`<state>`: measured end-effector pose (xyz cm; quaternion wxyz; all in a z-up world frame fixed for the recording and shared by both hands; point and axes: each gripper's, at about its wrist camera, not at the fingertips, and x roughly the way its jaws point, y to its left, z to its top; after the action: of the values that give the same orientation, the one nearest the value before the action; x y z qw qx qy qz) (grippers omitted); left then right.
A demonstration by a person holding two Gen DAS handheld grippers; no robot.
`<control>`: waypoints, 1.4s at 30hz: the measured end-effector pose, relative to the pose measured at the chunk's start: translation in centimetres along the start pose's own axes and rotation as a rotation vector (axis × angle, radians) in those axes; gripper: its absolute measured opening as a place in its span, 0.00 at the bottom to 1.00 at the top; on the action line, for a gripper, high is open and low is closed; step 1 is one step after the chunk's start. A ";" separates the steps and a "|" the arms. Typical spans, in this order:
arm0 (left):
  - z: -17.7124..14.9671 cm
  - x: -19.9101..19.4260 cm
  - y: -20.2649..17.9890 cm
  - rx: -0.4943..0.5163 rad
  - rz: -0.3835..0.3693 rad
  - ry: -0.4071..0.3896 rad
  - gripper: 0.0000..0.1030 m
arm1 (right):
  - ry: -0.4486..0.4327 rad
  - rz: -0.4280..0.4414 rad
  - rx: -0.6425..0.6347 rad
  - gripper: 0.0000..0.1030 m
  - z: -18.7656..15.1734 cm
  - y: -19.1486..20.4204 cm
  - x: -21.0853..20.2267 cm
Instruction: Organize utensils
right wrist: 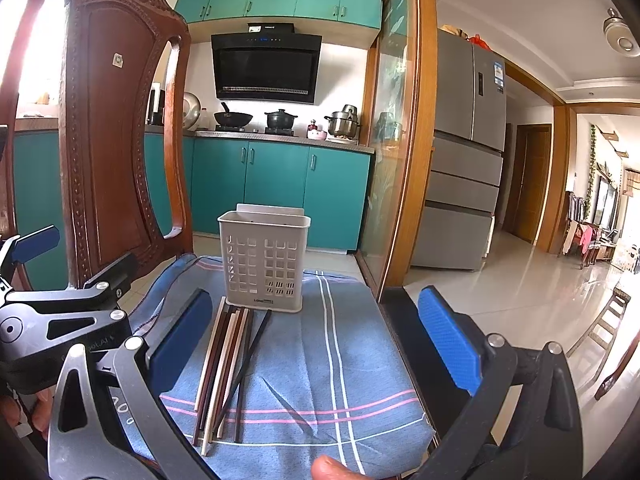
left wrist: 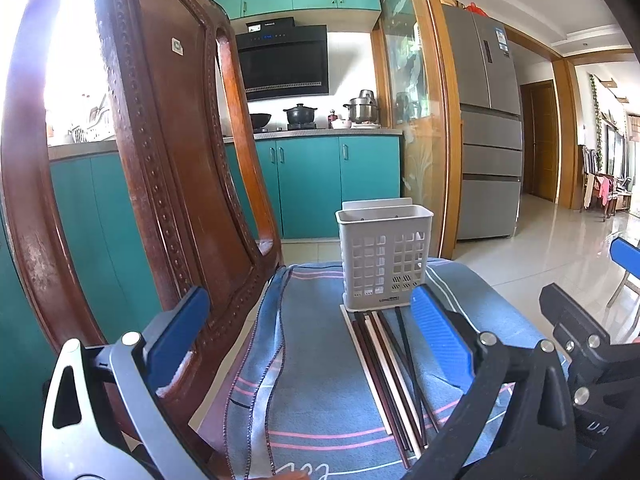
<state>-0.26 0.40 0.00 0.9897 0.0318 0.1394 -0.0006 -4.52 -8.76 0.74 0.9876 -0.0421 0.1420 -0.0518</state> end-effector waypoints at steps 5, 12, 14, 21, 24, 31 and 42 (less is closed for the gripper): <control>0.1 0.0 0.1 -0.005 0.000 0.001 0.97 | 0.000 0.003 -0.003 0.98 0.0 0.2 0.2; 0.1 0.3 0.1 -0.007 -0.003 0.011 0.97 | 0.000 0.002 -0.003 0.98 0.1 0.2 0.2; 0.1 0.3 0.0 -0.004 -0.003 0.011 0.97 | 0.000 0.002 -0.003 0.98 0.1 0.3 0.2; 0.1 0.5 -0.1 -0.002 -0.003 0.015 0.97 | 0.001 0.005 -0.002 0.98 0.1 0.3 0.2; 0.1 0.5 -0.1 -0.005 -0.005 0.018 0.97 | 0.001 0.006 -0.002 0.98 0.2 0.4 0.2; 0.0 0.7 0.0 -0.006 -0.004 0.021 0.97 | 0.001 0.006 0.001 0.98 0.1 0.3 0.2; 0.0 0.7 0.1 -0.004 -0.002 0.020 0.97 | 0.001 0.005 0.001 0.98 0.1 0.3 0.2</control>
<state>0.45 0.47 -0.19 0.9883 0.0297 0.1494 -0.0011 -4.22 -8.48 0.75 0.9877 -0.0413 0.1427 -0.0494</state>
